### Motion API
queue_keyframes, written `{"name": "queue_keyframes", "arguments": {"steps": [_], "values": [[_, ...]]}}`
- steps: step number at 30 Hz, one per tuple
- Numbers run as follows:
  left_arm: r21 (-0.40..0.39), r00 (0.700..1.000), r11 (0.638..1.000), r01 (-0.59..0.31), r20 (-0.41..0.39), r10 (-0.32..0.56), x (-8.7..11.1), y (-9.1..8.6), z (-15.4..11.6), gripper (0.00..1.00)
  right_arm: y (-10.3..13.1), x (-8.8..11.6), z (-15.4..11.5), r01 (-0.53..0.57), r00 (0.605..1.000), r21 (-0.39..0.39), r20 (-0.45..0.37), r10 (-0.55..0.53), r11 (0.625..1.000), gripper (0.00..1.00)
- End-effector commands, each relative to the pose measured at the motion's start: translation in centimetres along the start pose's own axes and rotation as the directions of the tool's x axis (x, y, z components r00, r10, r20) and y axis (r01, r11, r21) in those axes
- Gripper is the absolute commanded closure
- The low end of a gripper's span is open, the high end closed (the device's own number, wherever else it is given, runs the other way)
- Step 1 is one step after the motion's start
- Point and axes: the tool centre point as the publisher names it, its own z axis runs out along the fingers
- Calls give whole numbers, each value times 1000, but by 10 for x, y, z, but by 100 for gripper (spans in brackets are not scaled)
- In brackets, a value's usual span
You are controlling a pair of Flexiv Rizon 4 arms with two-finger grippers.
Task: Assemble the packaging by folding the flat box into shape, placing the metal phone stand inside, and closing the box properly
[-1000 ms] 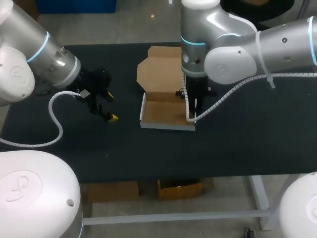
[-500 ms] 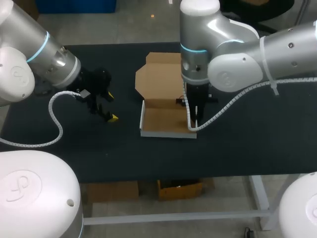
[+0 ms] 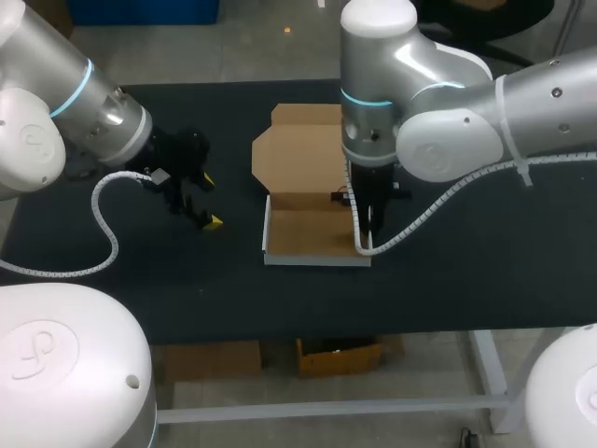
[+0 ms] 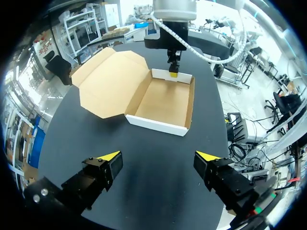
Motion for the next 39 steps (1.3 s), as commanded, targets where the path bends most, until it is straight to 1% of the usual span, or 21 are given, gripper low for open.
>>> {"name": "queue_keyframes", "arguments": {"steps": [1, 2, 3, 4, 5, 9, 12, 17, 18, 19, 20, 22, 26, 27, 30, 34, 36, 37, 38, 39], "values": [[-2, 1000, 1000, 0, 1, 0, 0, 0, 1, 0, -1, 0, 1, -3, 1000, 1, -2, 3, 1000, 100], [-2, 1000, 1000, 0, 1, 0, 0, 0, 1, 0, -1, 0, 1, -4, 1000, 1, -3, 4, 1000, 96], [-2, 1000, 1000, 0, 1, 0, 0, 0, 1, 0, -1, 0, 1, -4, 1000, 1, -3, 4, 1000, 86], [-2, 1000, 1000, 0, 1, 0, 0, 0, 1, 0, -1, 1, 1, -7, 1000, 2, -3, 7, 1000, 82], [-2, 1000, 1000, 0, 1, 0, 0, 0, 1, 0, -1, 1, 1, -8, 1000, 2, -2, 8, 1000, 82], [-2, 1000, 1000, 0, 1, 0, 0, 0, 1, 0, 0, 2, 0, -9, 1000, 0, -6, 9, 1000, 70], [-2, 1000, 1000, 0, 1, 0, 0, 0, 1, 0, 0, 2, -2, -10, 1000, -2, -8, 10, 1000, 69], [-2, 1000, 1000, 0, 1, 0, 0, 0, 1, 0, -3, 2, -12, -9, 1000, -22, -26, 8, 1000, 65], [-2, 1000, 1000, 0, 1, 0, 0, 0, 1, 0, -4, 1, -14, -10, 1000, -24, -26, 10, 1000, 61], [-2, 1000, 1000, 0, 1, 0, 0, 0, 1, 0, -5, 1, -17, -9, 1000, -34, -26, 8, 999, 59], [-2, 1000, 1000, 0, 1, 0, 0, 0, 1, 0, -7, -1, -20, -3, 999, -43, -41, 1, 999, 59], [-2, 1000, 1000, 0, 1, 0, 0, 0, 1, 0, -10, -5, -25, -7, 999, -63, -44, 4, 998, 58], [-2, 1000, 1000, 0, 1, 0, 0, 0, 1, 0, -15, -14, -33, 16, 996, -96, -90, -25, 995, 58], [-2, 1000, 1000, 0, 1, 0, 0, 0, 1, 0, -17, -16, -35, 12, 996, -102, -86, -21, 995, 58], [-2, 1000, 1000, 0, 1, 0, 0, 0, 1, 0, -22, -22, -42, 31, 993, -132, -108, -45, 991, 57], [-2, 1000, 1000, 0, 1, 0, 0, 0, 1, 0, -29, -33, -52, 104, 977, -192, -166, -137, 976, 55], [-2, 1000, 1000, 0, 1, 0, 0, 0, 1, 0, -31, -40, -56, 129, 969, -220, -181, -170, 967, 55], [-2, 1000, 1000, 0, 1, 0, 0, 0, 1, 0, -32, -43, -58, 166, 956, -246, -198, -217, 955, 53], [-2, 1000, 1000, 0, 1, 0, 0, 0, 1, 0, -33, -46, -60, 193, 948, -261, -200, -248, 946, 51], [-2, 1000, 1000, 0, 1, 0, 0, 0, 1, 0, -33, -49, -61, 203, 946, -268, -196, -260, 942, 41]]}}
